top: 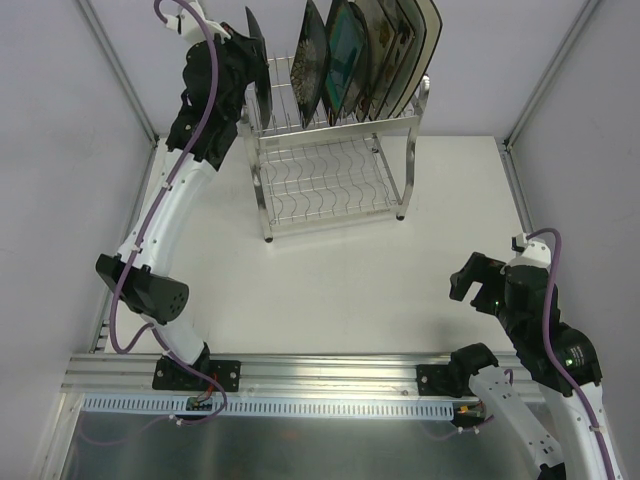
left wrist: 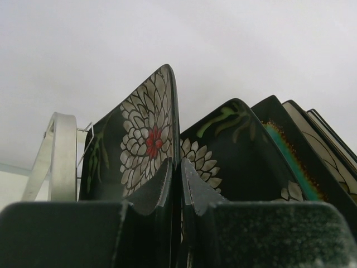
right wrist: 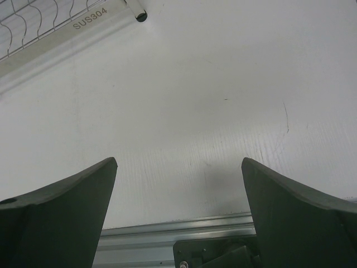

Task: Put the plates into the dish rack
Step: Insert the plate into the dish rack

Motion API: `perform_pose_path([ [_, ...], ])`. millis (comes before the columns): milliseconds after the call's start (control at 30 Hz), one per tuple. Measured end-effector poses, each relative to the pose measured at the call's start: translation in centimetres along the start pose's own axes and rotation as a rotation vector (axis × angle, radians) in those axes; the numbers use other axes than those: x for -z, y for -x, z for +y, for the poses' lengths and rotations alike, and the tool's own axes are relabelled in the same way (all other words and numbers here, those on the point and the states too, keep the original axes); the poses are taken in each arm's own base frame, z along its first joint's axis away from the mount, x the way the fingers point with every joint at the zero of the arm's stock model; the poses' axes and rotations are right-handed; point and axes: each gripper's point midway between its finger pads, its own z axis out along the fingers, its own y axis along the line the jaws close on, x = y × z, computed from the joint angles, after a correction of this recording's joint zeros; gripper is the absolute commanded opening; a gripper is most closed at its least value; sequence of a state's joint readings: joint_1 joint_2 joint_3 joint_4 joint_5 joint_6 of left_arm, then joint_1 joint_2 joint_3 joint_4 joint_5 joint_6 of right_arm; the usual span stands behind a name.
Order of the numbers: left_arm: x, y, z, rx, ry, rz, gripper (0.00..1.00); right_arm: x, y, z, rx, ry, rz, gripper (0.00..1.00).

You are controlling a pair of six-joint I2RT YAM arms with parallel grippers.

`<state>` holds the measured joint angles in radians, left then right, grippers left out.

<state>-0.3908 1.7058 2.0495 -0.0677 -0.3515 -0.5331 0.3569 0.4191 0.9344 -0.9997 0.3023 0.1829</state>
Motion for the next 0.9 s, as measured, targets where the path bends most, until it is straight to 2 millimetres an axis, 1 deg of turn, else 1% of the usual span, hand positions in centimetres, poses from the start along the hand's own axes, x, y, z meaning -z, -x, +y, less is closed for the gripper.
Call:
perform_pose_path([
  [167,-0.4,0.2,0.0,0.001,0.000,-0.003,0.05,0.0,0.0,0.0,0.000,0.000,0.000,1.00],
  [300,-0.7,0.1,-0.1,0.005,-0.004,-0.004,0.15,0.0,0.0,0.0,0.000,-0.003,-0.001,1.00],
  [400,-0.8,0.3,-0.7,0.022,-0.028,-0.009,0.17,0.0,0.0,-0.1,0.000,-0.003,-0.002,0.99],
  [567,-0.8,0.8,-1.3,0.047,-0.054,-0.027,0.19,0.0,0.0,-0.1,0.000,-0.003,-0.002,0.99],
  [633,-0.9,0.9,-1.2,0.047,-0.054,-0.029,0.25,0.0,0.0,-0.1,0.000,-0.003,-0.002,1.00],
  [733,-0.9,0.5,-1.1,0.046,-0.061,-0.020,0.30,0.0,0.0,-0.1,0.000,-0.003,-0.002,1.00],
  [767,-0.8,0.4,-1.1,0.045,-0.062,-0.016,0.34,0.0,0.0,-0.1,0.000,-0.003,-0.002,1.00],
  [900,-0.7,-0.1,-0.9,0.033,-0.062,-0.004,0.48,0.0,0.0,-0.1,0.000,-0.003,-0.001,1.00],
])
